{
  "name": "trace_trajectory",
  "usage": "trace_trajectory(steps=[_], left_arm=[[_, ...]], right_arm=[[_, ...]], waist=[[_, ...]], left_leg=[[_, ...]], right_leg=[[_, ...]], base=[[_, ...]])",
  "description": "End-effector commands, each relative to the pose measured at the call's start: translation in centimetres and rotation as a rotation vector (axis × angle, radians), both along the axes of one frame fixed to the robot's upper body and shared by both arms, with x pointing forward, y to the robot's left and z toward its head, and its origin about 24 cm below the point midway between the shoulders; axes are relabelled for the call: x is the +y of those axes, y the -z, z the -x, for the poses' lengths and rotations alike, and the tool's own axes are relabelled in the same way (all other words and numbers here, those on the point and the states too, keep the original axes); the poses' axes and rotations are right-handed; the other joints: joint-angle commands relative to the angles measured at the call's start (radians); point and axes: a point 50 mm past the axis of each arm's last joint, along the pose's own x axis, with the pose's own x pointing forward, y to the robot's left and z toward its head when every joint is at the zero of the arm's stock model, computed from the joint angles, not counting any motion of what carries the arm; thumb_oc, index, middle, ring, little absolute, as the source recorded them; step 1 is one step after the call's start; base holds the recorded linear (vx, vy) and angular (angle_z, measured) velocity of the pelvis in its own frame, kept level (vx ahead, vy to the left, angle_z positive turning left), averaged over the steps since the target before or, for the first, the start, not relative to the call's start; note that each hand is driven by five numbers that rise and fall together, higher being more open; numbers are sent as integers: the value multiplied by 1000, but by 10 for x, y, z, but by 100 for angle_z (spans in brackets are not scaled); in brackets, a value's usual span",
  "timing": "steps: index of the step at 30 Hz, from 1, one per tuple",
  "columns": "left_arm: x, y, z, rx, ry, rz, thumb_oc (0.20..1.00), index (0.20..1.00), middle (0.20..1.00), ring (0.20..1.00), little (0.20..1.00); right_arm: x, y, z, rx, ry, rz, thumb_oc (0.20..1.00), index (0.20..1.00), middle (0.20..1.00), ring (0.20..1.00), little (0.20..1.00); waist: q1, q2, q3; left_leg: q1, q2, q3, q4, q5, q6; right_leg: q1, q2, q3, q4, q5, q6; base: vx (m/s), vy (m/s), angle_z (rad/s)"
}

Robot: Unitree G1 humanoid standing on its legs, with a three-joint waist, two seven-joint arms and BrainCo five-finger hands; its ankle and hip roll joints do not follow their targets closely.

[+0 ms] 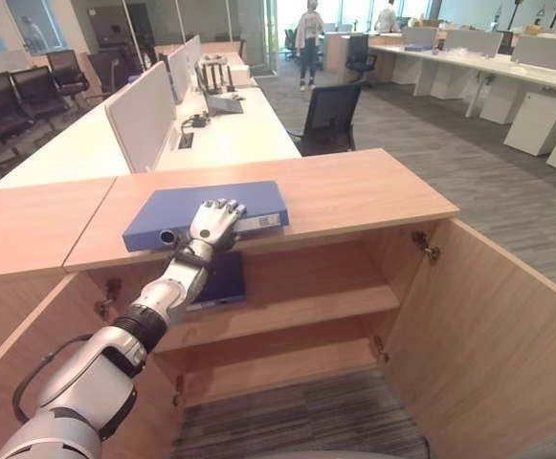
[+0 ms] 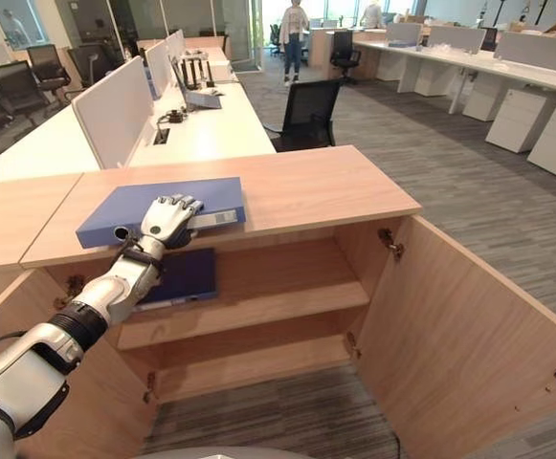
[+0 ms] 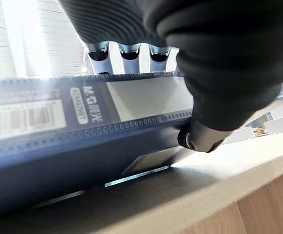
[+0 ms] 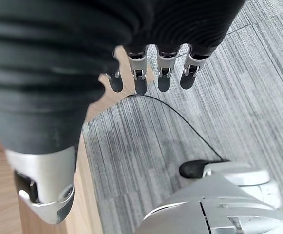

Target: Put the empty folder in the office cabinet

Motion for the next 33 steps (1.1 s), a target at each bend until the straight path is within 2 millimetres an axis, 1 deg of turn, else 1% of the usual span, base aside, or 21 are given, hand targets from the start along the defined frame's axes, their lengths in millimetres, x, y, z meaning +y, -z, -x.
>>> trace_trajectory(steps=[1,4,6,7,8,9,10,11,12,13,15,16,17,18,21,23,24,26,27,30,33], left_arm=[[14,-20,-22,15,-98,-56,200,200,200,200,200],[8,-20,-20,11,-84,9,200,200,200,200,200],[-4,-28,-13,-33,-46,197,200,200,200,200,200],[-16,-34,-1,-48,17,373,200,200,200,200,200],[-20,-36,7,-43,51,461,200,200,200,200,200],[-23,-36,28,-20,119,628,200,200,200,200,200],[-24,-36,40,-6,154,718,200,200,200,200,200],[-25,-35,52,30,197,806,200,200,200,200,200],[-22,-35,64,62,219,892,200,200,200,200,200],[-18,-34,83,127,275,1051,200,200,200,200,200],[-11,-37,100,187,329,1232,200,200,200,200,200],[-5,-39,105,204,337,1305,200,200,200,200,200],[0,-38,111,232,345,1385,200,200,200,200,200],[7,-38,120,277,361,1466,200,200,200,200,200],[18,-43,133,333,398,1571,200,200,200,200,200],[23,-47,139,351,427,1630,200,200,200,200,200],[27,-51,143,354,455,1686,200,200,200,200,200],[28,-54,143,363,499,1780,200,200,200,200,200],[27,-55,144,372,525,1849,200,200,200,200,200],[27,-58,145,350,543,1871,200,200,200,200,200],[24,-52,142,376,520,1890,200,200,200,200,200]], right_arm=[[-5,-3,-14,-3,-38,26,1000,1000,1000,1000,1000],[-5,-2,-12,2,-22,27,1000,1000,1000,1000,1000],[-4,-2,-9,6,17,23,1000,1000,1000,1000,1000],[-1,-1,-9,-3,60,11,1000,1000,1000,1000,1000],[1,-1,-12,-17,87,0,1000,1000,1000,1000,1000],[5,0,-17,-40,112,-22,1000,1000,1000,1000,1000],[9,0,-22,-65,123,-39,1000,1000,1000,1000,1000],[11,-1,-29,-95,122,-53,1000,1000,1000,1000,1000],[13,-2,-35,-125,118,-63,1000,1000,1000,1000,1000],[16,-5,-50,-196,107,-86,1000,1000,1000,1000,1000],[20,-8,-66,-251,78,-135,1000,1000,1000,1000,1000],[21,-11,-73,-284,62,-151,1000,1000,1000,1000,1000],[21,-15,-83,-335,39,-164,1000,1000,1000,1000,1000],[21,-26,-102,-435,0,-192,1000,1000,1000,1000,1000],[19,-46,-124,-591,-30,-244,1000,1000,1000,1000,1000],[16,-57,-132,-673,-36,-269,1000,1000,1000,1000,1000],[14,-72,-142,-771,-27,-298,1000,1000,1000,1000,1000],[15,-86,-152,-870,4,-353,1000,1000,1000,1000,1000],[18,-99,-158,-951,22,-405,1000,1000,1000,1000,1000],[23,-113,-163,-1039,47,-476,1000,1000,1000,1000,1000],[28,-123,-168,-1092,40,-524,1000,1000,1000,1000,1000]], waist=[[2,-27,41],[5,-29,46],[13,-33,52],[24,-37,60],[31,-39,64],[44,-42,70],[52,-44,74],[59,-45,78],[63,-45,80],[77,-47,91],[91,-48,97],[92,-49,98],[97,-50,103],[105,-51,108],[109,-48,107],[110,-46,105],[111,-42,104],[112,-40,102],[112,-39,102],[113,-38,99],[113,-40,98]], left_leg=[[96,15,-17,14,-184,-11],[95,16,-19,14,-184,-11],[90,17,-24,14,-183,-10],[87,17,-30,14,-182,-9],[85,16,-35,14,-182,-8],[83,17,-43,14,-182,-8],[81,17,-46,14,-181,-7],[79,17,-48,14,-181,-7],[77,16,-50,14,-180,-7],[71,15,-53,14,-177,-6],[63,15,-57,14,-174,-7],[59,15,-58,14,-172,-7],[54,15,-61,14,-168,-7],[48,16,-65,14,-165,-8],[45,17,-71,14,-162,-9],[44,17,-74,14,-161,-10],[42,15,-78,14,-161,-10],[39,14,-84,14,-160,-10],[38,14,-87,14,-158,-10],[37,14,-90,14,-157,-11],[36,14,-90,14,-157,-11]], right_leg=[[-27,-56,-72,6,4,86],[-27,-56,-76,6,3,86],[-27,-58,-83,6,1,84],[-27,-58,-88,6,0,82],[-27,-58,-90,6,-1,81],[-26,-60,-95,6,-1,79],[-27,-60,-97,6,-1,78],[-27,-61,-99,6,0,77],[-27,-61,-100,6,1,76],[-30,-62,-103,6,4,75],[-35,-62,-110,6,7,74],[-37,-62,-112,6,8,74],[-40,-62,-113,6,9,73],[-44,-62,-119,6,10,72],[-43,-61,-127,6,9,72],[-42,-62,-130,6,7,70],[-43,-62,-132,6,7,70],[-43,-63,-136,6,7,69],[-42,-63,-137,6,7,67],[-41,-65,-141,6,6,65],[-42,-65,-143,6,6,64]], base=[[3,0,-5],[7,3,-5],[0,0,0],[0,0,0],[0,0,0],[0,0,0],[12,-4,7],[1,-1,8],[-10,-2,12],[-26,-6,14],[-27,-13,11],[-27,-16,19],[-43,-24,22],[-38,-28,18],[-12,-17,8],[-8,-3,7],[0,0,0],[-7,-3,3],[-12,-3,5],[-2,2,1],[0,0,0]])
